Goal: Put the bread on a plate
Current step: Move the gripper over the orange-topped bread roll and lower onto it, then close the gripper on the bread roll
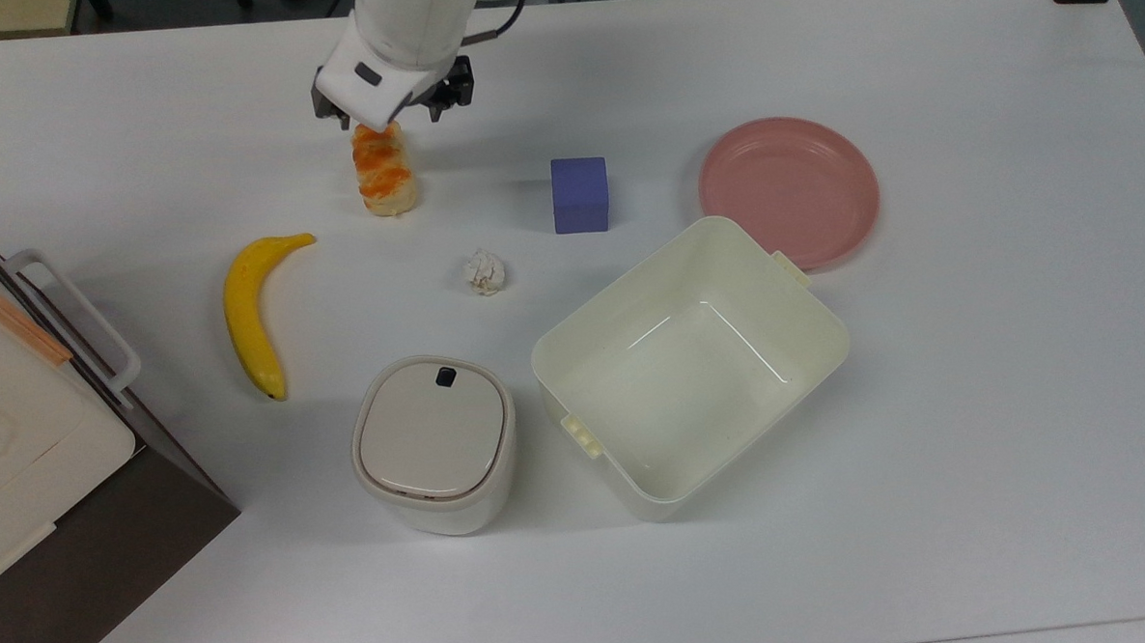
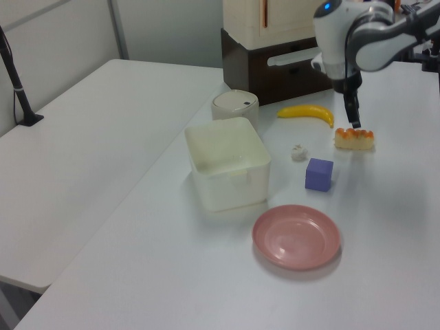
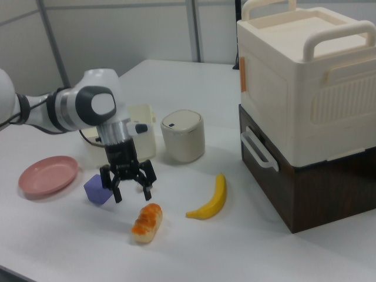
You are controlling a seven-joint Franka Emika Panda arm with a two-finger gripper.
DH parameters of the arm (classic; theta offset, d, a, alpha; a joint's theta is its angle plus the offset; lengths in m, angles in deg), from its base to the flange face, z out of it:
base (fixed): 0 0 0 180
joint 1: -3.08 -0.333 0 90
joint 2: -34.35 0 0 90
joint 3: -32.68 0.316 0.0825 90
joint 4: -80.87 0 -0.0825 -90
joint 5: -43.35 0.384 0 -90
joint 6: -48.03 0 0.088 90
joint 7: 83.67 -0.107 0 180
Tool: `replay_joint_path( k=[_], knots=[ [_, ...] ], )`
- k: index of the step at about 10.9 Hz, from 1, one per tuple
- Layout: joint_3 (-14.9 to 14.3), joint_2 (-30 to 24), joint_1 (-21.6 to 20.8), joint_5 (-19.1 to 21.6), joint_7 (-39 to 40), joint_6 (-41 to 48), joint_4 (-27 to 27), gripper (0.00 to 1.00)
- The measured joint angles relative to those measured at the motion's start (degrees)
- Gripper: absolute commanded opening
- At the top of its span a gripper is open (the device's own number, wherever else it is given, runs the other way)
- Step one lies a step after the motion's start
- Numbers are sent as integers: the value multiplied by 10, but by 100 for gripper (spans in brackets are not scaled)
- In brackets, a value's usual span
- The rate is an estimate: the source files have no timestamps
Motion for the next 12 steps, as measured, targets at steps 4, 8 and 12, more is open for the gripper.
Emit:
replay_joint_path(
  k=[4,8,12],
  knots=[
    [-2,45,6,-25,0,-28,-14,99],
    [-3,79,18,-56,0,-29,-14,0],
    [-3,81,21,-56,0,-29,-11,0]
  ],
)
